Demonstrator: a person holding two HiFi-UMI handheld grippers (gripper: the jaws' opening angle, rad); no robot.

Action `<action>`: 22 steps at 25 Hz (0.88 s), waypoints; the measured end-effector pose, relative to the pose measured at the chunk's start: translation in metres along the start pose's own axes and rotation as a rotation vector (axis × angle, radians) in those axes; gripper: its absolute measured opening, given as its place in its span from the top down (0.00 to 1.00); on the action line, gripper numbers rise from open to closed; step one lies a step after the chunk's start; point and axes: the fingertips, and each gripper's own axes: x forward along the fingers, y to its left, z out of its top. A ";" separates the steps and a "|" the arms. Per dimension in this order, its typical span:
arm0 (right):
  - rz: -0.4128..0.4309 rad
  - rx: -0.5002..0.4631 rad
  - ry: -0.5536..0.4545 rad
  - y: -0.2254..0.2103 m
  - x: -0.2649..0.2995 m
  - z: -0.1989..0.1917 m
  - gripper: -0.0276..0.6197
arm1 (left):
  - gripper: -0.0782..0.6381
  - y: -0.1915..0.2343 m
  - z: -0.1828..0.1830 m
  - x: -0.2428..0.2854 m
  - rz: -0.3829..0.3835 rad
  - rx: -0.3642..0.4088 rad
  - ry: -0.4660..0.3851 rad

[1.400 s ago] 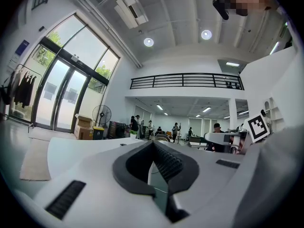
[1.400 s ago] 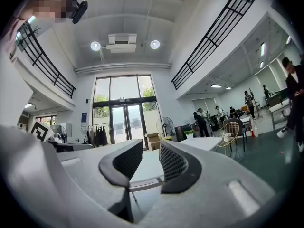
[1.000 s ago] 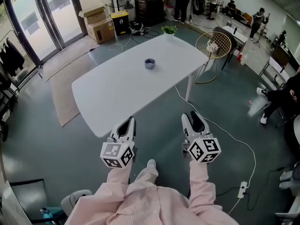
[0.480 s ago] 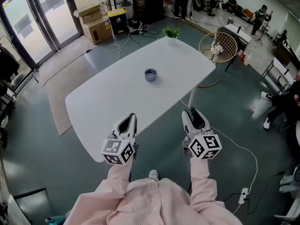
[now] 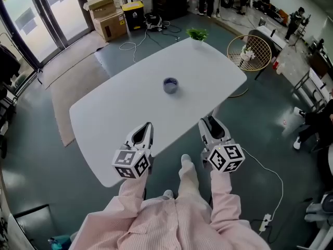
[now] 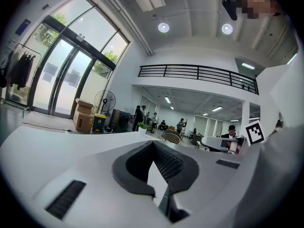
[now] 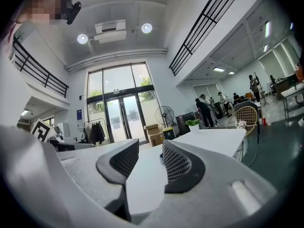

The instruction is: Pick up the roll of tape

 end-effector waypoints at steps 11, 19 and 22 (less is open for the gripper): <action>0.167 -0.029 0.176 -0.049 0.128 -0.006 0.74 | 0.89 0.041 -0.004 0.097 0.116 -0.104 0.069; 0.325 -0.090 0.343 -0.080 0.202 -0.024 0.74 | 0.89 0.059 -0.024 0.164 0.217 -0.195 0.128; 0.383 -0.123 0.401 -0.084 0.224 -0.034 0.74 | 0.89 0.068 -0.033 0.182 0.248 -0.223 0.152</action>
